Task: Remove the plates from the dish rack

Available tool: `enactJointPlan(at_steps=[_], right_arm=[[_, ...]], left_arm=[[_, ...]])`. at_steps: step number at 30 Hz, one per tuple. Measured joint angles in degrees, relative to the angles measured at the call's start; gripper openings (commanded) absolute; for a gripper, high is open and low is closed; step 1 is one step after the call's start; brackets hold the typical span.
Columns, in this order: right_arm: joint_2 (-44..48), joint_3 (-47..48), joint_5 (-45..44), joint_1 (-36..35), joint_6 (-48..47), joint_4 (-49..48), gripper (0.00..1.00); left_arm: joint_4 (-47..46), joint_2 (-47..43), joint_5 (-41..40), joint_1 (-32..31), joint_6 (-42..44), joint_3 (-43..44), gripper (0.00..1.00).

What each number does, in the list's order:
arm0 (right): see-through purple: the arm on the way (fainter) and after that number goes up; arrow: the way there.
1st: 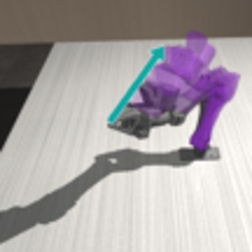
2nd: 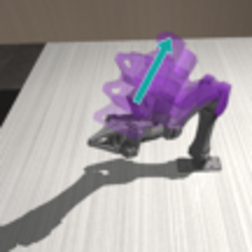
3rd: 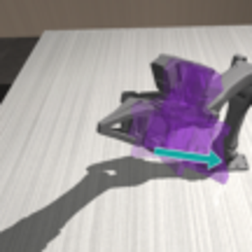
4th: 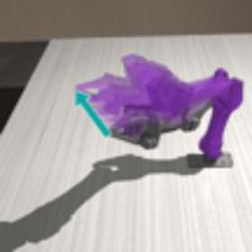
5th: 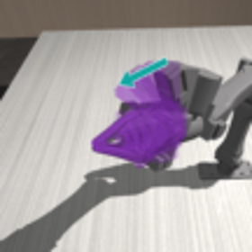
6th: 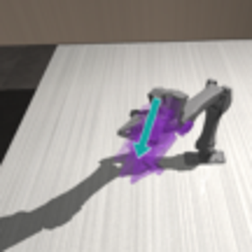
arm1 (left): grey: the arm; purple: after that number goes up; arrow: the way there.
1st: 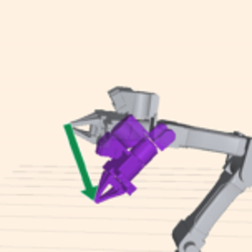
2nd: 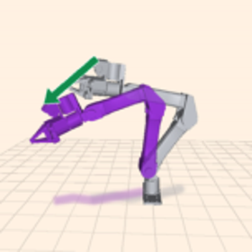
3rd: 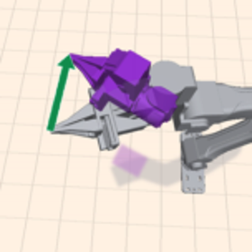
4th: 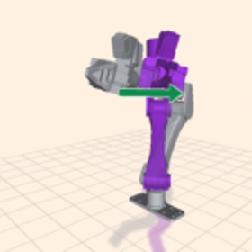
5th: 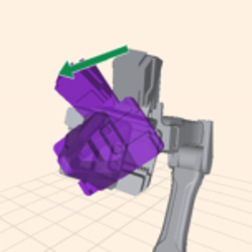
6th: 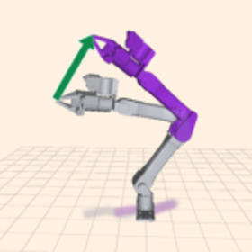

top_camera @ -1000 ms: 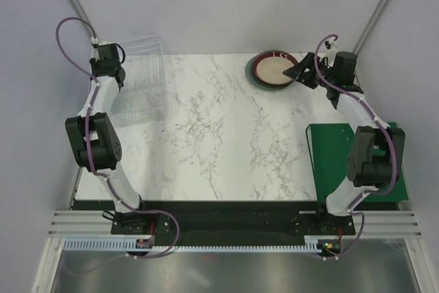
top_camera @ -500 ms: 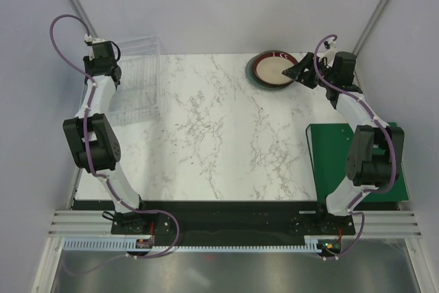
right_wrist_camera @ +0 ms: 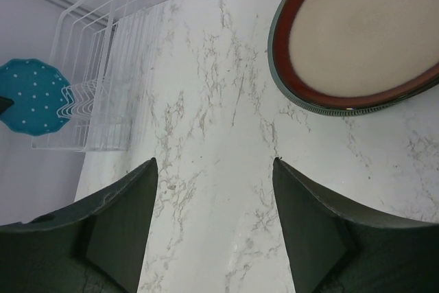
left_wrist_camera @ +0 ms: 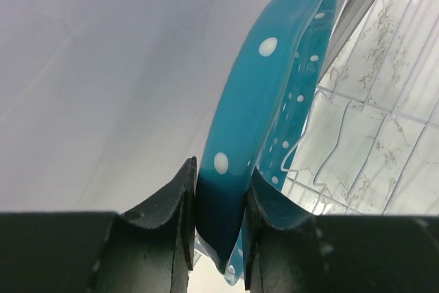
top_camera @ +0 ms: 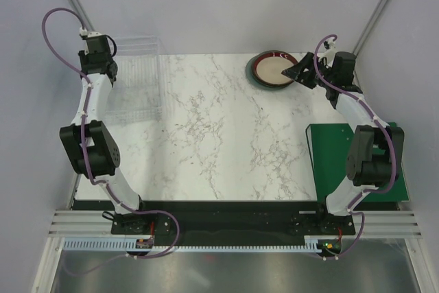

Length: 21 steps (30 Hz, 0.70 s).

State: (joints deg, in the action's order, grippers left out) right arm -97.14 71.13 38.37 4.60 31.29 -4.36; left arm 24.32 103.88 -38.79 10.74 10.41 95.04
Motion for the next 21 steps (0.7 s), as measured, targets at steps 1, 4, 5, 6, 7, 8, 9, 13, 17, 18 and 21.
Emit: enactJointPlan(at_steps=[1, 4, 5, 6, 7, 8, 9, 13, 17, 18, 21], right_arm=[[0.0, 0.0, 0.04, -0.02, 0.02, 0.0, 0.75], [0.0, -0.02, 0.35, -0.24, 0.2, 0.0, 0.75], [0.0, -0.02, 0.39, -0.26, 0.22, 0.0, 0.75], [0.0, -0.02, 0.39, -0.26, 0.22, 0.0, 0.75], [0.0, -0.04, 0.42, -0.28, 0.22, 0.0, 0.75], [0.0, -0.11, 0.42, -0.37, 0.22, -0.02, 0.75], [0.0, -0.17, 0.44, -0.39, 0.22, -0.02, 0.75], [0.0, -0.39, 0.46, -0.42, 0.22, -0.02, 0.75], [0.0, -0.42, 0.5, -0.42, 0.22, -0.04, 0.75], [0.0, -0.42, 0.57, -0.44, 0.22, -0.04, 0.75], [-0.07, -0.42, 0.68, -0.42, 0.22, -0.04, 0.75]], left_arm=[[0.42, -0.37, -0.04, -0.09, 0.09, 0.61, 0.02], [1.64, -1.53, -0.09, -0.52, 0.81, 2.34, 0.02], [1.99, -1.99, -0.07, -0.66, 1.01, 2.64, 0.02], [2.34, -2.45, -0.04, -0.81, 1.07, 2.84, 0.02], [2.69, -2.93, 0.0, -1.01, 1.07, 2.91, 0.02], [3.02, -3.32, -0.02, -1.25, 1.07, 2.91, 0.02], [3.15, -3.48, -0.11, -1.44, 1.09, 2.93, 0.02], [3.34, -3.52, -0.55, -2.08, 1.22, 2.93, 0.02], [3.39, -3.52, -0.59, -2.19, 1.2, 2.93, 0.02], [3.39, -3.48, -0.66, -2.21, 1.22, 2.93, 0.02], [3.06, -3.04, -1.29, -2.23, 1.22, 2.67, 0.02]])
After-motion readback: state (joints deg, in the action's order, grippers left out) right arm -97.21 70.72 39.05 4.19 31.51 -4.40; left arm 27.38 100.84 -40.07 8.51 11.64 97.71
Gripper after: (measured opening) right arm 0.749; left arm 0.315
